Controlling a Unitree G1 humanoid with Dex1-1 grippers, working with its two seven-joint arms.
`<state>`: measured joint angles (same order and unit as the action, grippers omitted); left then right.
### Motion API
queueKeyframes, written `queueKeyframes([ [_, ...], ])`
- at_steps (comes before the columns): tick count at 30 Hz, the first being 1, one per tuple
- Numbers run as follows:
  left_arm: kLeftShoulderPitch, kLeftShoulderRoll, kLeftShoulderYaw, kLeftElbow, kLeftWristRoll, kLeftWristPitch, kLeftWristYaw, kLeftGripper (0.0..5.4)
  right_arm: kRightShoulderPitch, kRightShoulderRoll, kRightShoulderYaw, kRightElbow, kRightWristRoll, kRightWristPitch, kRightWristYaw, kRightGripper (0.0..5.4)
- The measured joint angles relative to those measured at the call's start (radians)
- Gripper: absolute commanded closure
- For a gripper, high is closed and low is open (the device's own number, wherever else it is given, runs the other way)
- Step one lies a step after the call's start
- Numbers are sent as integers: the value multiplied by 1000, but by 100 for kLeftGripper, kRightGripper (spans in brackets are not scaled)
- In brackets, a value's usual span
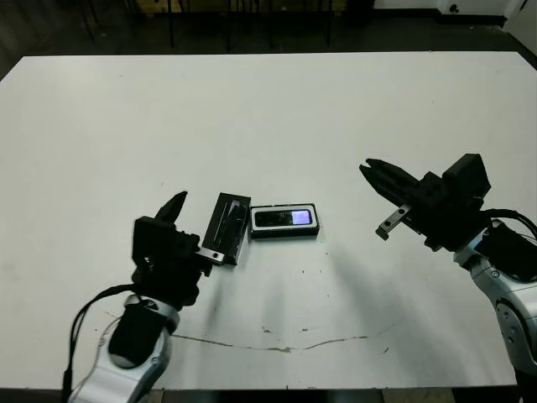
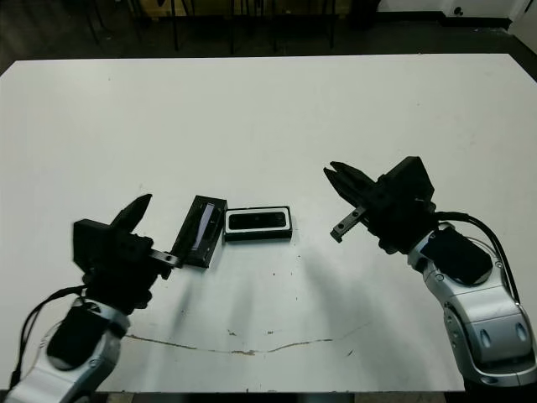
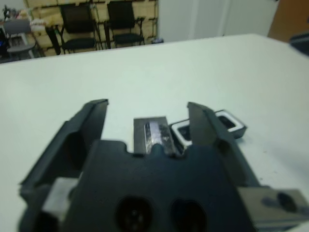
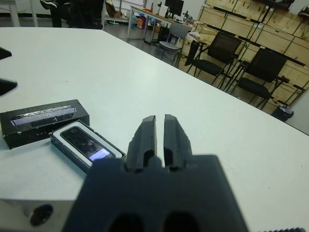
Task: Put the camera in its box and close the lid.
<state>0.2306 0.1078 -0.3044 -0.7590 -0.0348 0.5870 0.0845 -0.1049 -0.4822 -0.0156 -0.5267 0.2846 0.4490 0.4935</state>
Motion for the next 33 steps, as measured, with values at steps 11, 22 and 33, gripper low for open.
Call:
queueKeyframes([
  [11,-15,-3,-31,81,-21,5,52,1,5,2,1,-6,1,0,-2,540],
  [22,-19,-3,-30,121,-43,8,52,1,6,2,0,-6,3,1,-1,540],
  [33,-18,-4,-25,167,-95,16,51,1,6,2,0,-14,14,13,0,540],
])
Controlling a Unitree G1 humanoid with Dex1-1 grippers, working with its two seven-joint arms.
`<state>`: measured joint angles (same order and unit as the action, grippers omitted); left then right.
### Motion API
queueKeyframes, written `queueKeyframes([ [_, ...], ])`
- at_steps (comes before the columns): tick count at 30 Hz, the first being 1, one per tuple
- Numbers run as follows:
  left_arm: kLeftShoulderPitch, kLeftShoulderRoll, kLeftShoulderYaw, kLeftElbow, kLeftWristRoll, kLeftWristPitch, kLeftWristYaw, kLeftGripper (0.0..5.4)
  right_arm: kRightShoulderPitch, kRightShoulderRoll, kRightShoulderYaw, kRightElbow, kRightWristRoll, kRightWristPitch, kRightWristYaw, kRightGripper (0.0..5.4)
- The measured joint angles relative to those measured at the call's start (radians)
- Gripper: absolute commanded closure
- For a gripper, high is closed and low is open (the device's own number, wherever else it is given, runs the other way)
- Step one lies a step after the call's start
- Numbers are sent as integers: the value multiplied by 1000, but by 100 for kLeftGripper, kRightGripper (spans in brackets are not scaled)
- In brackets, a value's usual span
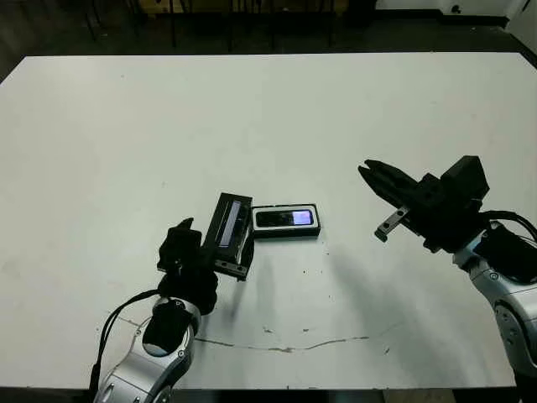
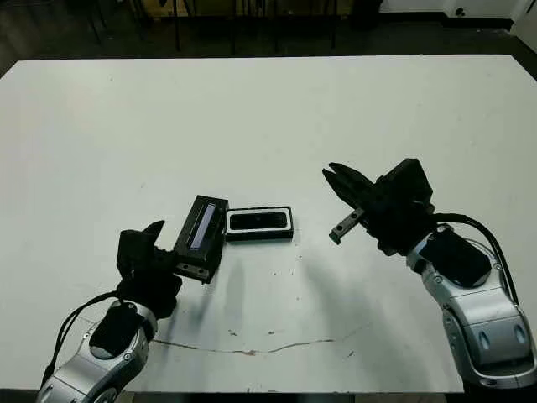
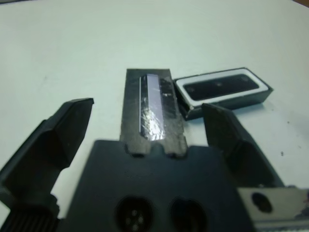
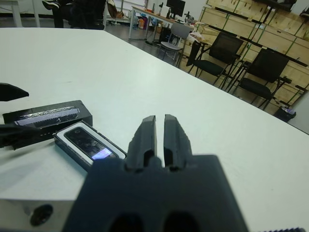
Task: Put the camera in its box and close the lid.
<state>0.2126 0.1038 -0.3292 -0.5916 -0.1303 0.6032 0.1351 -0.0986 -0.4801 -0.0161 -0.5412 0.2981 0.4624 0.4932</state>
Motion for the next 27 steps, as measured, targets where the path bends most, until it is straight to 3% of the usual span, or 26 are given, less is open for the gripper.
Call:
queueKeyframes([
  [23,5,-8,-24,37,-51,28,141,1,7,1,-2,-16,11,19,-2,540],
  [27,8,-16,-20,37,-70,27,185,46,7,1,-4,-18,11,20,-3,540],
])
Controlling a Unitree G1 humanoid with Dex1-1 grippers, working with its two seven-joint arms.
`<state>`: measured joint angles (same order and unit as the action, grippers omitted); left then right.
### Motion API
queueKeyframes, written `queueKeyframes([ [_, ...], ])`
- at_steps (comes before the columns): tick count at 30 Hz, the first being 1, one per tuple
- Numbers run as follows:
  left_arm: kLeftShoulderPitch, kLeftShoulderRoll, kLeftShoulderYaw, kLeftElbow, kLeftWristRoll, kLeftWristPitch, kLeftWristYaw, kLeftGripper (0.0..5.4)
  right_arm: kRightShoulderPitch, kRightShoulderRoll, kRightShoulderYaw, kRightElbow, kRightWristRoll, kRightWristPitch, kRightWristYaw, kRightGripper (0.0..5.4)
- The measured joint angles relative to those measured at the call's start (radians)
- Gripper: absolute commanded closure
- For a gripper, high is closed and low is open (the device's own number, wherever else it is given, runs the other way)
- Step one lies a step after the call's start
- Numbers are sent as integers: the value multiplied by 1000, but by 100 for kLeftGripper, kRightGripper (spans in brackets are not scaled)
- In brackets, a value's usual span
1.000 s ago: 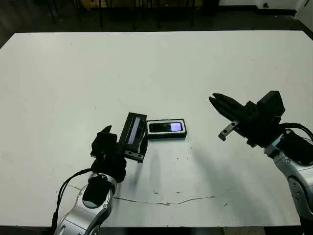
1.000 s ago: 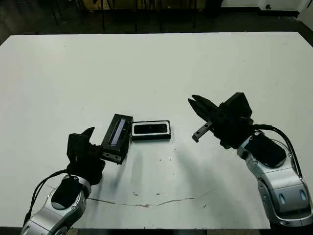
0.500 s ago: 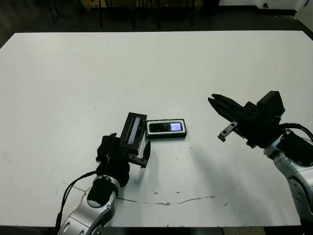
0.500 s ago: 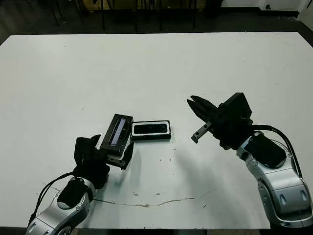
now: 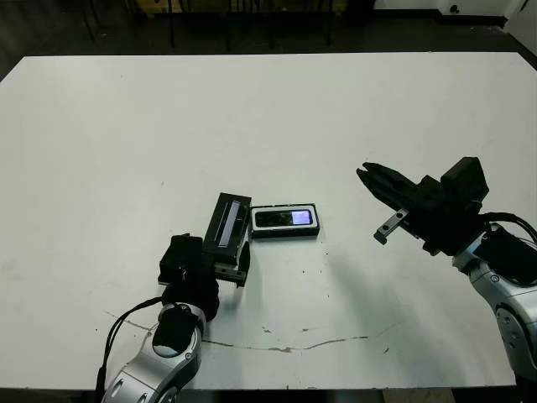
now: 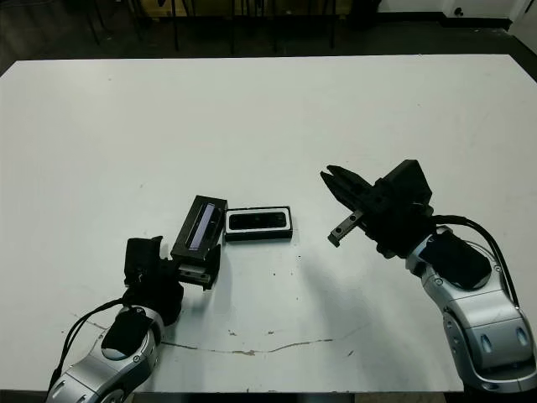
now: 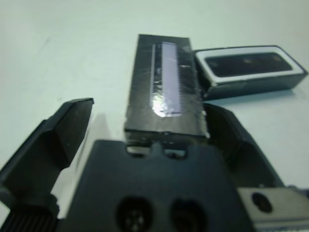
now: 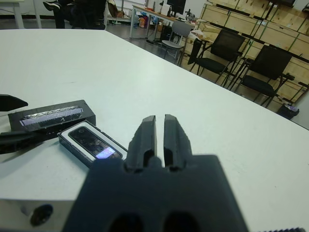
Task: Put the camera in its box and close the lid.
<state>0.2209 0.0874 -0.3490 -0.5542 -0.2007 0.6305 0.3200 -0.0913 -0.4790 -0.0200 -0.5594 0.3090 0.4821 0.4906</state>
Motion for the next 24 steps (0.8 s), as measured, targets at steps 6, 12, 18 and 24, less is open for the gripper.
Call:
queueKeyframes([
  [6,24,-88,14,0,-4,0,-67,159,1,0,-4,0,3,0,1,540],
  [12,-23,38,39,2,-4,31,-291,264,0,0,-4,-1,4,0,1,540],
  [18,-42,117,51,8,2,39,-392,299,-1,0,-4,-2,0,0,0,540],
  [24,-48,124,72,7,2,53,-427,300,-1,0,-4,-1,1,0,1,540],
])
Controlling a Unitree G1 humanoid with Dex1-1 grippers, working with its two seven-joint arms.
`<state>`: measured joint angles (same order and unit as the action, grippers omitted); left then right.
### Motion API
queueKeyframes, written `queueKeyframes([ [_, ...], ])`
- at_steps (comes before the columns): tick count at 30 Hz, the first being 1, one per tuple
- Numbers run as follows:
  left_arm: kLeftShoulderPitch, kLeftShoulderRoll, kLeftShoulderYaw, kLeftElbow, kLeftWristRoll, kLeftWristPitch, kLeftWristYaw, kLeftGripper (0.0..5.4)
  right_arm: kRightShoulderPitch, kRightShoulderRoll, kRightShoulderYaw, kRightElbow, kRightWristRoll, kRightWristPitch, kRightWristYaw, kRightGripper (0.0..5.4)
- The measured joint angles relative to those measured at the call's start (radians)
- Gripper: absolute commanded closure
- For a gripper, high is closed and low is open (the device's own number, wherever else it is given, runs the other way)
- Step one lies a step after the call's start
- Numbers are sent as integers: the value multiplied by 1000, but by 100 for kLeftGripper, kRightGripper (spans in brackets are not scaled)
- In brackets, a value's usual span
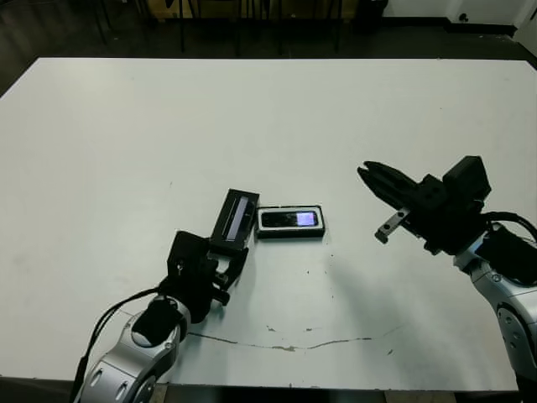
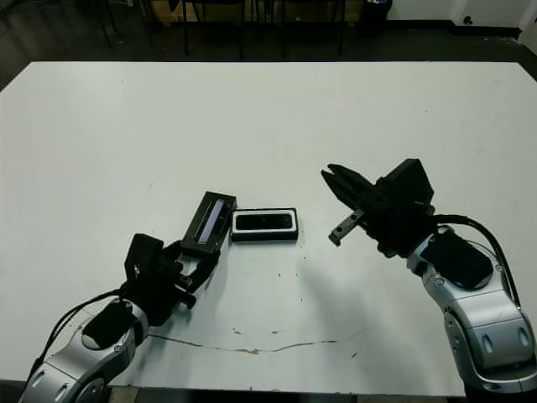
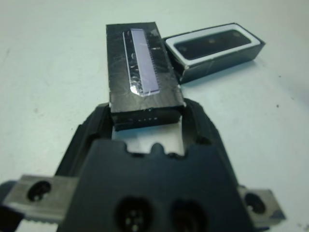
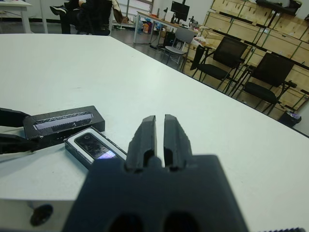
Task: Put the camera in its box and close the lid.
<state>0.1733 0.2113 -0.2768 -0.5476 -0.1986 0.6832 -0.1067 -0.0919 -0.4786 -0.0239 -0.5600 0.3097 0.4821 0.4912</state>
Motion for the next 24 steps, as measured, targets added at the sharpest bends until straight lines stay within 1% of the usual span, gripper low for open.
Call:
queueKeyframes([
  [7,12,-4,19,-17,12,-5,-1,300,1,3,0,2,0,-1,0,540],
  [10,18,-2,50,-42,24,-26,2,300,1,4,0,2,0,-1,0,540],
  [13,12,4,120,-78,32,-71,-1,301,1,4,0,2,0,-1,-1,540],
  [17,-48,67,232,-96,34,-116,-46,301,2,4,0,2,-3,-1,-3,540],
  [20,-123,118,317,-101,19,-119,-87,301,4,4,0,2,-8,-15,-3,540],
  [24,-226,206,380,-100,-17,-103,-176,301,4,3,0,5,-11,-17,-4,540],
])
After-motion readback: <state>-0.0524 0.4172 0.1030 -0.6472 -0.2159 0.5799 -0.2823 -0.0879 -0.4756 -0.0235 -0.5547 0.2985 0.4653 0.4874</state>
